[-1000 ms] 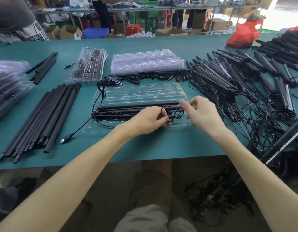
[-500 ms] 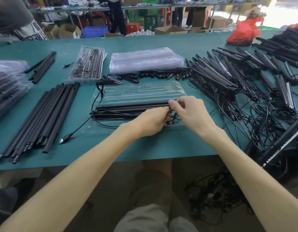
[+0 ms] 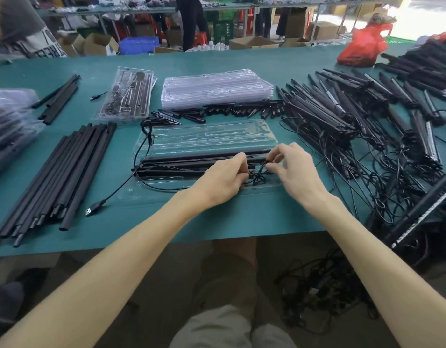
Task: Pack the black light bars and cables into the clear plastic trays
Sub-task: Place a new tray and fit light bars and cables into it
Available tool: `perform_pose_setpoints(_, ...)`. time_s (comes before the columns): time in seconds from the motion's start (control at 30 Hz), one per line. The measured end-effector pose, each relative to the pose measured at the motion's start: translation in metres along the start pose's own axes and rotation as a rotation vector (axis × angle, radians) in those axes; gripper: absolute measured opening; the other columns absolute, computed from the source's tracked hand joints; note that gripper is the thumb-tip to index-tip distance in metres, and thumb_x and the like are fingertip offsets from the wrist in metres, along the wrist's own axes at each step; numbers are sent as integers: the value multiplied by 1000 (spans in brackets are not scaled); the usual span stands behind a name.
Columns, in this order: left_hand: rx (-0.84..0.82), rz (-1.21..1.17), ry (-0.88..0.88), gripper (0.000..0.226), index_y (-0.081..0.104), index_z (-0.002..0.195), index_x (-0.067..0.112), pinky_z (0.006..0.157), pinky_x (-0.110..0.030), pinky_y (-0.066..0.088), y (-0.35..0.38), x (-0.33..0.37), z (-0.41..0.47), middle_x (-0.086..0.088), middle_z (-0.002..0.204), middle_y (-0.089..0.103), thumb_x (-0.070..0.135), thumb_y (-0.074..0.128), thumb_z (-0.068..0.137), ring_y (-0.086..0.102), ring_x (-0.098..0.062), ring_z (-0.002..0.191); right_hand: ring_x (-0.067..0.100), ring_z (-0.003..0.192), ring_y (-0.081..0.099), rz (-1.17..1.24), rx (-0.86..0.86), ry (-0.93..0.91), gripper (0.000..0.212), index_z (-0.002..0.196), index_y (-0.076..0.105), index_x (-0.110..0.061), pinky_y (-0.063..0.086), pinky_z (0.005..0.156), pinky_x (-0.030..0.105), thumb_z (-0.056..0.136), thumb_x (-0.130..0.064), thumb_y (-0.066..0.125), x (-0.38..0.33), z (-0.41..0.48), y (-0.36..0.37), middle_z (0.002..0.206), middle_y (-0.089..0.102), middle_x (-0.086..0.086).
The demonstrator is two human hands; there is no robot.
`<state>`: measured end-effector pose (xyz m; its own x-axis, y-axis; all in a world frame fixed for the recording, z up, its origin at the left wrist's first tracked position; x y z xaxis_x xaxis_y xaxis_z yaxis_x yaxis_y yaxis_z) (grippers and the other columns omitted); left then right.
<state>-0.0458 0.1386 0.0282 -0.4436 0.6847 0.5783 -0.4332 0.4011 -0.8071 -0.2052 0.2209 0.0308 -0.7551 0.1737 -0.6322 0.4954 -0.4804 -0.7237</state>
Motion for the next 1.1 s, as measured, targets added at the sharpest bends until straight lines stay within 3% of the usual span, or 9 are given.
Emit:
perform_pose_setpoints(0.1,67,30,58,10,52,92,16,83,-41,50,2,-1,-3,1,92,57,15,59,99,57,-20,86,13,74,50,-6,-17,-26,17,87,58,-15,43,70,34,87,-6,73,-2,-2,-2,88,58,-3)
perform_pose_setpoints(0.17,79,2,53,11,54,91,19,86,-36,49,1,-3,-4,2,96,47,18,62,99,57,-19,89,20,76,53,-12,-17,-66,22,80,53,-11,46,70,39,84,3,69,-4,-5,-5,79,56,-1)
perform_pose_setpoints(0.27,74,-12,32,12,56,89,21,85,-29,47,-2,-6,-2,9,93,42,19,65,97,55,-5,84,26,85,53,-92,-26,-154,24,77,48,-11,47,76,47,84,5,65,-7,-9,-7,78,54,-2)
perform_pose_setpoints(0.43,78,-6,9,14,60,84,21,74,-21,42,-4,-8,2,9,88,46,20,71,93,52,-1,73,20,84,45,-161,-32,-184,22,82,50,-10,36,69,37,85,-3,71,-5,-12,-8,83,52,-4)
perform_pose_setpoints(0.57,48,-115,-40,15,64,88,20,70,-25,52,-5,-14,5,3,89,62,29,76,89,65,-13,73,22,78,53,-173,6,-225,25,80,47,-11,43,68,38,85,6,65,-8,-11,-8,83,54,-1)
perform_pose_setpoints(0.7,43,-188,-89,22,60,95,20,62,-19,50,-3,-16,8,6,81,66,30,78,88,62,-2,61,26,79,51,-197,31,-276,23,80,48,-11,46,68,42,86,8,60,-13,-8,-8,85,53,1)
perform_pose_setpoints(0.83,14,-216,-119,31,57,105,19,58,-14,46,-3,-14,9,4,80,65,34,78,87,63,0,57,24,80,47,-221,66,-337,22,81,49,-10,47,65,43,86,10,57,-18,-6,-8,85,51,2)
perform_pose_setpoints(1.1,-6,-106,-123,35,59,110,22,73,-31,52,-5,-9,10,10,77,62,41,76,87,61,-5,66,27,80,46,-294,185,-485,18,80,53,-4,44,46,40,88,10,61,-25,-8,-8,84,52,7)
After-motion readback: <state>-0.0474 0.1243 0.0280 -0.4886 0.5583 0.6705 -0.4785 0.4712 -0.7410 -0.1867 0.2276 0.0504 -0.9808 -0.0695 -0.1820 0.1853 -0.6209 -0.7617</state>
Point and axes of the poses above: each hand's wrist, its own z-axis towards the middle knuckle, its own y-axis out of the palm, x = y × z, the point moved 3 cm from there along z, towards the middle knuckle
